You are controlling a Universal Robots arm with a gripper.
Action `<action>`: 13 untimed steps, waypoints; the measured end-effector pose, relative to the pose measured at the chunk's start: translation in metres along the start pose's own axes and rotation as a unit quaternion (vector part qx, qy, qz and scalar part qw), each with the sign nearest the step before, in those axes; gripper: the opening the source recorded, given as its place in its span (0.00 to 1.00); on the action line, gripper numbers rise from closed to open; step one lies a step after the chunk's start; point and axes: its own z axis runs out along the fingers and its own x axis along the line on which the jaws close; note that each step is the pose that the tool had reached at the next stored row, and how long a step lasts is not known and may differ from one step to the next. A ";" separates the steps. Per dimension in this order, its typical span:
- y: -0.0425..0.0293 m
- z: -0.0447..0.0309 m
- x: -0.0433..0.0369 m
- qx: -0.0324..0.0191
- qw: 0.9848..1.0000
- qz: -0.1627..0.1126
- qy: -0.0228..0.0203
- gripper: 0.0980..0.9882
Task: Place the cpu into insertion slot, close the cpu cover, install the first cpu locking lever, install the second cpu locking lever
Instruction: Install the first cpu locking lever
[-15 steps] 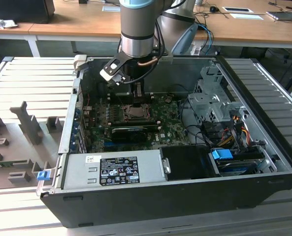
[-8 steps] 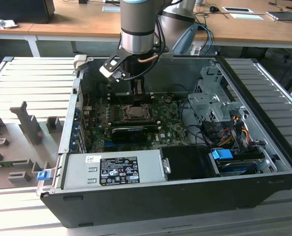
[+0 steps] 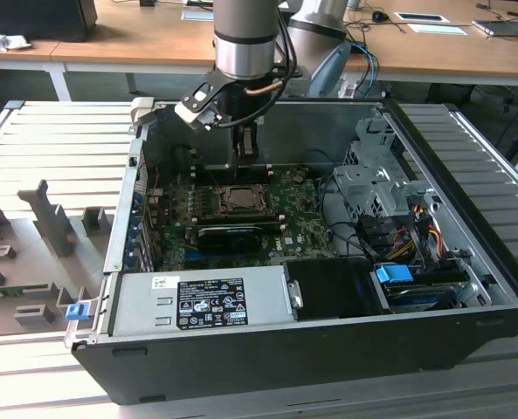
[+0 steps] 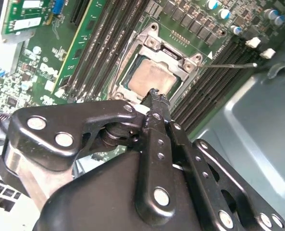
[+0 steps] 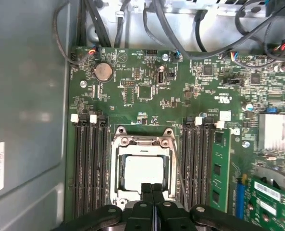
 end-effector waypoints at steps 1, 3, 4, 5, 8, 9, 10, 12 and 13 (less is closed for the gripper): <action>0.0001 -0.0033 0.0000 0.000 1.000 0.000 0.000 0.01; 0.0003 -0.0101 -0.0002 0.000 1.000 0.000 0.000 0.01; 0.0003 -0.0124 -0.0002 0.000 1.000 0.000 0.000 0.01; 0.0003 -0.0130 -0.0002 0.000 1.000 0.000 0.000 0.01; -0.0003 -0.0130 -0.0001 0.000 1.000 -0.001 0.000 0.01; -0.0003 -0.0130 -0.0001 0.000 1.000 -0.003 0.000 0.01; -0.0003 -0.0130 -0.0001 0.000 1.000 -0.013 0.000 0.01; -0.0003 -0.0129 0.0000 -0.001 0.999 -0.037 0.001 0.01; -0.0003 -0.0130 0.0000 -0.001 0.999 -0.050 0.001 0.01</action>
